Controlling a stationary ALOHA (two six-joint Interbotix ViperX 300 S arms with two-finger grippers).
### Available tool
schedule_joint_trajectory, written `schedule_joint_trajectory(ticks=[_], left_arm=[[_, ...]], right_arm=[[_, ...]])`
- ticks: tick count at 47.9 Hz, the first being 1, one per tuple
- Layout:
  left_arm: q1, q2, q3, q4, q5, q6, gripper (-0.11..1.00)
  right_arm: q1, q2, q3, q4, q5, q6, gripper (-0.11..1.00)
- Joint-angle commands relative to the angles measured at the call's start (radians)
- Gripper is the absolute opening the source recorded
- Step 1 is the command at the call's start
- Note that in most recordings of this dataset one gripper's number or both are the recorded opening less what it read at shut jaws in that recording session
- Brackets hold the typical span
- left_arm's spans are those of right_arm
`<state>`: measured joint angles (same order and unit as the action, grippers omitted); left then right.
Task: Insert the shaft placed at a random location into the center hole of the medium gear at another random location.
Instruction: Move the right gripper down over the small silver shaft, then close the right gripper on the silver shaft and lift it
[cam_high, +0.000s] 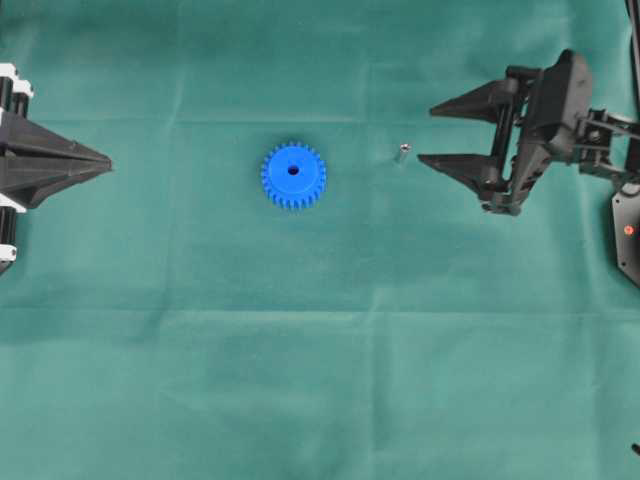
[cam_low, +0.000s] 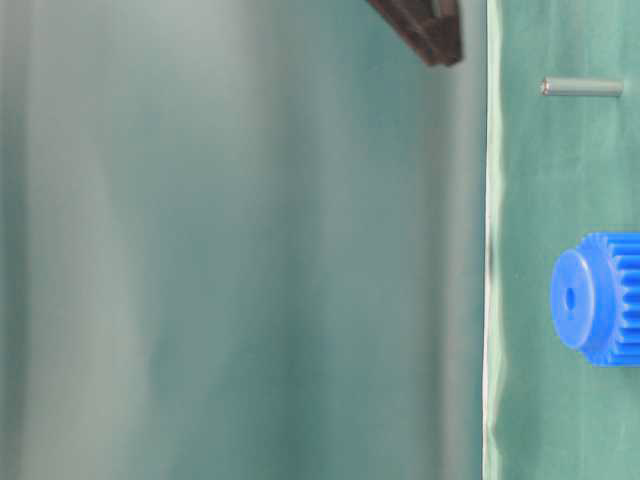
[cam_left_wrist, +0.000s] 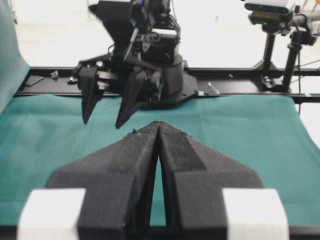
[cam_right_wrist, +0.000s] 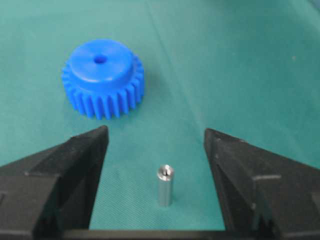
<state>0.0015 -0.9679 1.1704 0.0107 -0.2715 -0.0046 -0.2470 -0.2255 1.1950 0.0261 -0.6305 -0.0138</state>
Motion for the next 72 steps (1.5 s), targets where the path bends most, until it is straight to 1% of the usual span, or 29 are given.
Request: schedule_joint_trajectory(ticks=[1, 9, 17, 29, 36, 39, 41, 49, 50, 51, 65, 72], left_arm=[[0.000, 0.008, -0.023, 0.003, -0.002, 0.002, 0.00], [0.000, 0.008, -0.023, 0.003, 0.000, 0.002, 0.00], [0.000, 0.008, -0.023, 0.003, 0.000, 0.002, 0.00], [0.002, 0.008, -0.021, 0.002, 0.000, 0.002, 0.00], [0.000, 0.008, -0.021, 0.003, 0.002, 0.000, 0.00], [0.002, 0.008, -0.021, 0.003, 0.003, 0.000, 0.00], [0.000, 0.008, -0.021, 0.003, 0.005, 0.000, 0.00], [0.000, 0.008, -0.021, 0.003, 0.006, 0.000, 0.00], [0.000, 0.008, -0.021, 0.003, 0.006, 0.000, 0.00], [0.000, 0.008, -0.021, 0.003, 0.006, 0.000, 0.00], [0.000, 0.008, -0.021, 0.003, 0.006, -0.002, 0.00], [0.000, 0.008, -0.021, 0.002, 0.006, -0.002, 0.00]], right_arm=[[-0.006, 0.054, -0.023, 0.015, -0.051, -0.011, 0.78], [-0.017, 0.152, -0.037, 0.029, -0.097, -0.011, 0.78], [-0.020, 0.227, -0.063, 0.032, -0.104, -0.011, 0.78], [-0.020, 0.261, -0.083, 0.032, -0.103, -0.009, 0.77], [-0.020, 0.262, -0.083, 0.032, -0.098, -0.009, 0.75], [-0.020, 0.261, -0.080, 0.028, -0.098, -0.009, 0.70], [-0.020, 0.262, -0.078, 0.025, -0.098, -0.009, 0.63], [-0.020, 0.262, -0.078, 0.012, -0.095, -0.011, 0.20], [-0.020, 0.262, -0.078, 0.011, -0.095, -0.011, 0.15], [-0.020, 0.261, -0.077, 0.011, -0.095, -0.011, 0.13], [-0.020, 0.256, -0.086, 0.012, -0.080, -0.006, 0.13], [-0.018, 0.204, -0.097, 0.012, -0.040, -0.002, 0.13]])
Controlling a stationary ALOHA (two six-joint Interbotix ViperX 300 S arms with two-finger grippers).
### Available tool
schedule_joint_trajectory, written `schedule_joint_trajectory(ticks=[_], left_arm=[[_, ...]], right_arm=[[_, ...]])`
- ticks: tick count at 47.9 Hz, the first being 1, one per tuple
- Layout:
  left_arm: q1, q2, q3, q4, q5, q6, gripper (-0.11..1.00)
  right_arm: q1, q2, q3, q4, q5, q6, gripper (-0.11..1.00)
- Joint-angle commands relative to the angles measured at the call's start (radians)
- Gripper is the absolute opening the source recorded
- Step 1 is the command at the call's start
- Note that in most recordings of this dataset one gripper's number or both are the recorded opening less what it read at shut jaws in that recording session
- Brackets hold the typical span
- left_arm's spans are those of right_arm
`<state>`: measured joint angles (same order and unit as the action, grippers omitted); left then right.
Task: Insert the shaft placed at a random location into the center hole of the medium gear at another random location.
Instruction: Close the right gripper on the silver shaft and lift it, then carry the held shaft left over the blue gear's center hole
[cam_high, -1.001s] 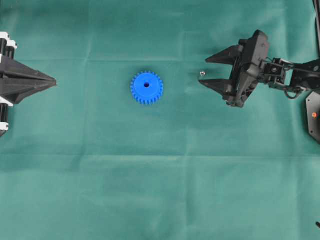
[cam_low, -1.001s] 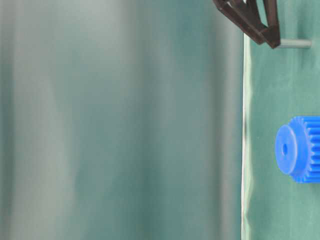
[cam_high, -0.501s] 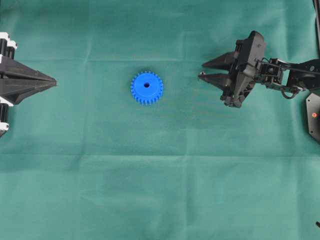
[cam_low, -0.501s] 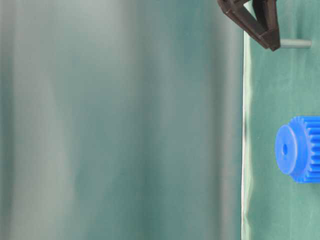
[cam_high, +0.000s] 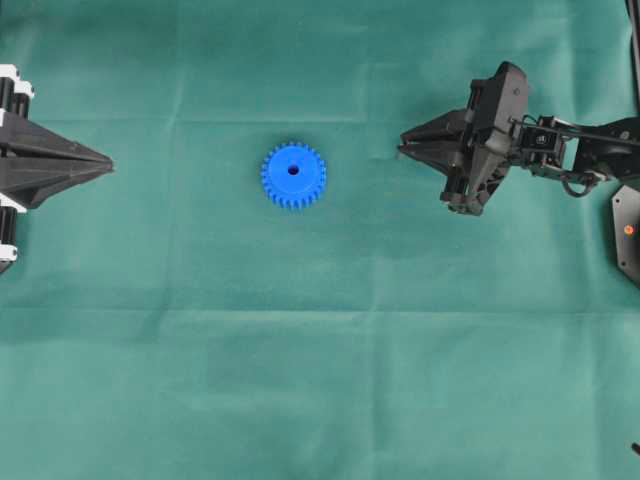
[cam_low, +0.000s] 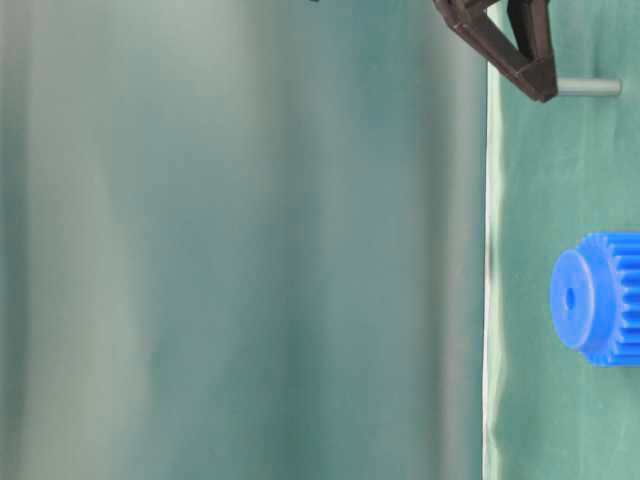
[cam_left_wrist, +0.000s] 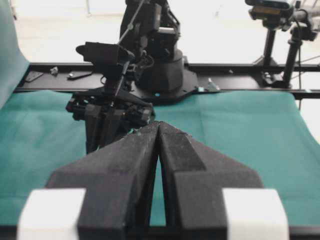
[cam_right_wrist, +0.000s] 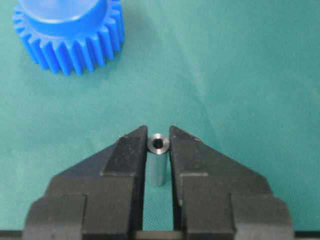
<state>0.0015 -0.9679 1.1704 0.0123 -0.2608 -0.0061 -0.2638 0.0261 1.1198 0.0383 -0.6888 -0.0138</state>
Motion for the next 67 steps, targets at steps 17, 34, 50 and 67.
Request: schedule_joint_trajectory(ticks=[17, 34, 50, 67], left_arm=[[0.000, 0.008, -0.021, 0.002, -0.005, 0.000, 0.00], [0.000, 0.009, -0.021, 0.002, 0.012, 0.000, 0.00], [0.000, 0.009, -0.021, 0.002, 0.012, 0.000, 0.00], [0.000, 0.011, -0.021, 0.002, 0.012, 0.000, 0.00]], right_arm=[[0.014, -0.249, -0.078, -0.002, 0.276, -0.005, 0.13], [0.014, -0.250, -0.086, -0.002, 0.284, -0.005, 0.13], [0.041, -0.169, -0.176, 0.002, 0.276, -0.003, 0.13], [0.104, -0.038, -0.359, 0.000, 0.301, -0.003, 0.13]])
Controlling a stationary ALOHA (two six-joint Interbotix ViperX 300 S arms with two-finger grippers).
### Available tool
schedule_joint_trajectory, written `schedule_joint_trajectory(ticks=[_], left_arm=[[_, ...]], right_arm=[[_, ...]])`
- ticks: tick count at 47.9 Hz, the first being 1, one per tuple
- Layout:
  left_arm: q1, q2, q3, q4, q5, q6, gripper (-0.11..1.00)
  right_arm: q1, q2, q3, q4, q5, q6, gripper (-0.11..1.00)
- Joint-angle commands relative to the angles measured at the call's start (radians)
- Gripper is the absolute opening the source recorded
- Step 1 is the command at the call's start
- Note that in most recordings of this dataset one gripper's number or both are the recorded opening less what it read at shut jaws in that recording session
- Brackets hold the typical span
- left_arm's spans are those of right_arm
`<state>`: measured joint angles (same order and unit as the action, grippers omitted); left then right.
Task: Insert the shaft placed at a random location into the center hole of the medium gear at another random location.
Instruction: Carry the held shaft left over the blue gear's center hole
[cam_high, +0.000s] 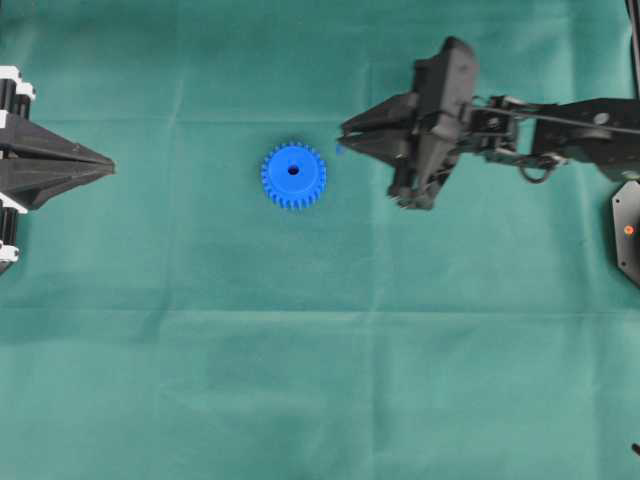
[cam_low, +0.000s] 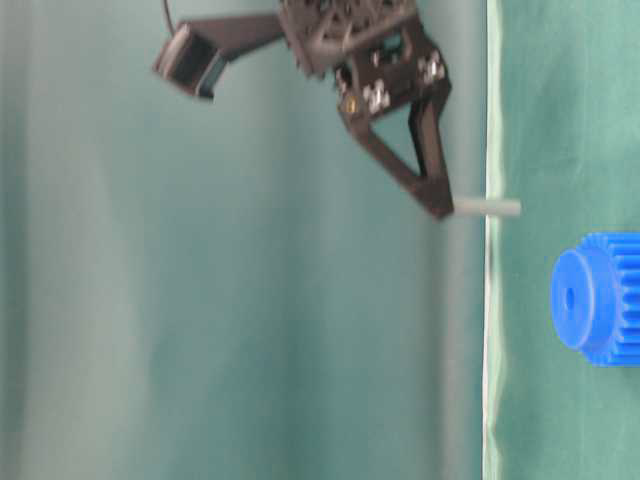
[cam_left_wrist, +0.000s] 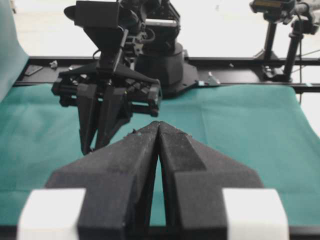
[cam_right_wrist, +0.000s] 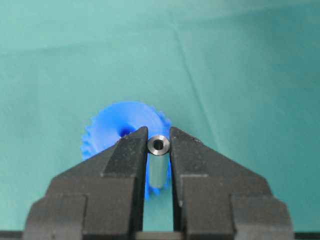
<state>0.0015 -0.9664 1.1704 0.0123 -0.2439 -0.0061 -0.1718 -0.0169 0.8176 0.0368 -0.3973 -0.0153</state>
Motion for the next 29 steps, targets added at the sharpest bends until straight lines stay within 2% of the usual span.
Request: schedule_joint_trajectory(ticks=[1, 14, 29], left_arm=[[0.000, 0.009, -0.021, 0.002, -0.005, 0.000, 0.00], [0.000, 0.008, -0.021, 0.002, -0.005, -0.002, 0.00], [0.000, 0.008, -0.021, 0.002, -0.005, -0.002, 0.00]], right_arm=[[0.015, 0.011, -0.066, 0.002, 0.014, -0.002, 0.13], [0.035, 0.084, -0.176, 0.002, 0.060, -0.003, 0.13], [0.038, 0.106, -0.198, 0.002, 0.061, -0.003, 0.13]])
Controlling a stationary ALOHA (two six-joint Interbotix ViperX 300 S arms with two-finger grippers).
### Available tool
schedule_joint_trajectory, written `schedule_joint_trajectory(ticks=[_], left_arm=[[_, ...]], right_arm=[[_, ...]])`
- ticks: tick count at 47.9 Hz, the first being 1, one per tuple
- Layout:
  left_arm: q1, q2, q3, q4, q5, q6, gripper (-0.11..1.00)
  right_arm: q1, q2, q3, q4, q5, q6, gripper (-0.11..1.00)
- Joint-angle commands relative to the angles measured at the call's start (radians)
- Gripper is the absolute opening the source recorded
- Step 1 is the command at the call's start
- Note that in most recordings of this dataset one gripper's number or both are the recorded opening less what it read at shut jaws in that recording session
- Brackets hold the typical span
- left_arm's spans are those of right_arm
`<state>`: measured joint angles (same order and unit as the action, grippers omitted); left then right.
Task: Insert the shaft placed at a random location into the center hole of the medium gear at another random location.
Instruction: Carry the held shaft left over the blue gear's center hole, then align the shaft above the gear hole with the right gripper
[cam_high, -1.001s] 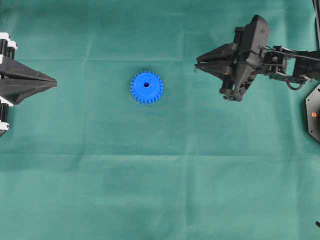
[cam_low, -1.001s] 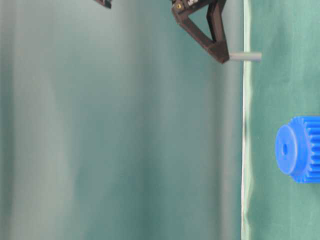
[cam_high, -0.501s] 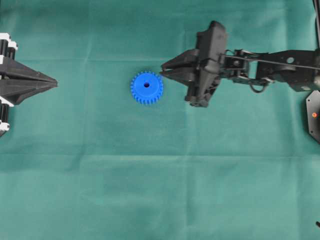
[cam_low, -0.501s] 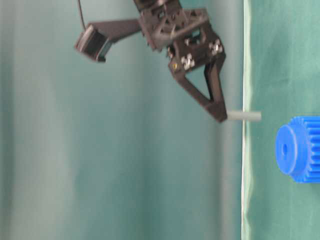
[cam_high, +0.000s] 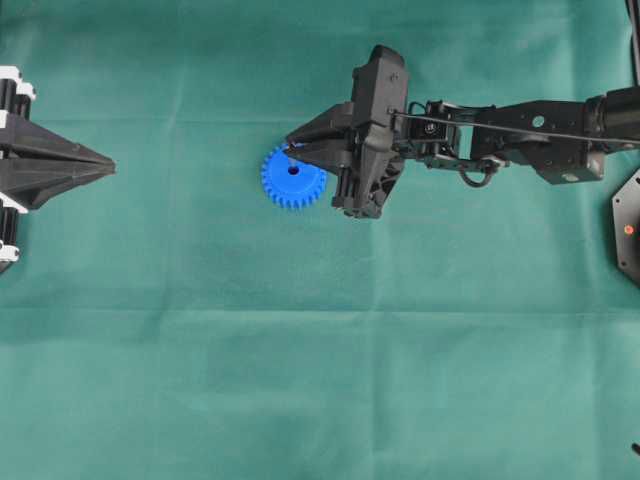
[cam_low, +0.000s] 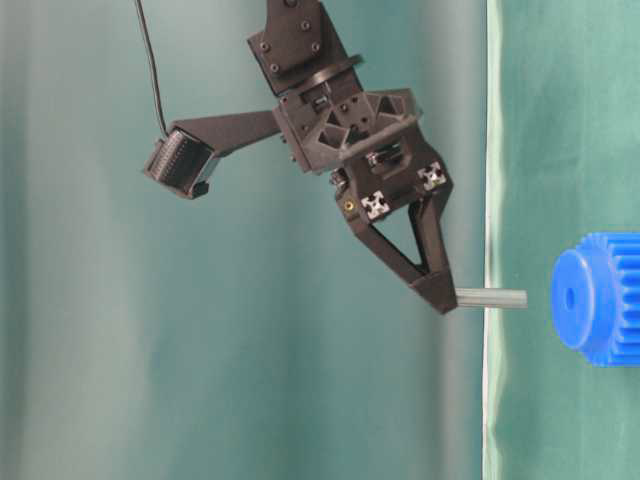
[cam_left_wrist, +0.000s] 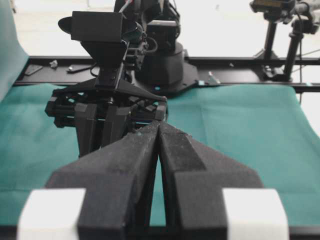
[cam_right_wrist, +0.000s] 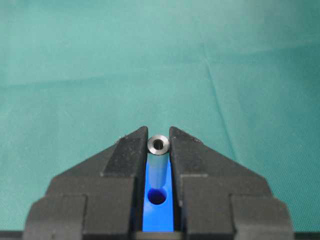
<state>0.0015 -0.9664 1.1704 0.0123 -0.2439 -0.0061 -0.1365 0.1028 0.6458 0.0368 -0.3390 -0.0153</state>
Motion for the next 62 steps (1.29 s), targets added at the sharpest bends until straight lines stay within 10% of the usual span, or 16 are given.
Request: schedule_joint_trajectory(ticks=[1, 62], left_arm=[[0.000, 0.008, -0.021, 0.002, -0.005, -0.002, 0.00], [0.000, 0.006, -0.023, 0.002, -0.005, -0.009, 0.00]], right_arm=[[0.003, -0.014, -0.026, 0.002, 0.002, -0.003, 0.13], [0.000, 0.021, -0.017, 0.008, -0.021, -0.006, 0.13]])
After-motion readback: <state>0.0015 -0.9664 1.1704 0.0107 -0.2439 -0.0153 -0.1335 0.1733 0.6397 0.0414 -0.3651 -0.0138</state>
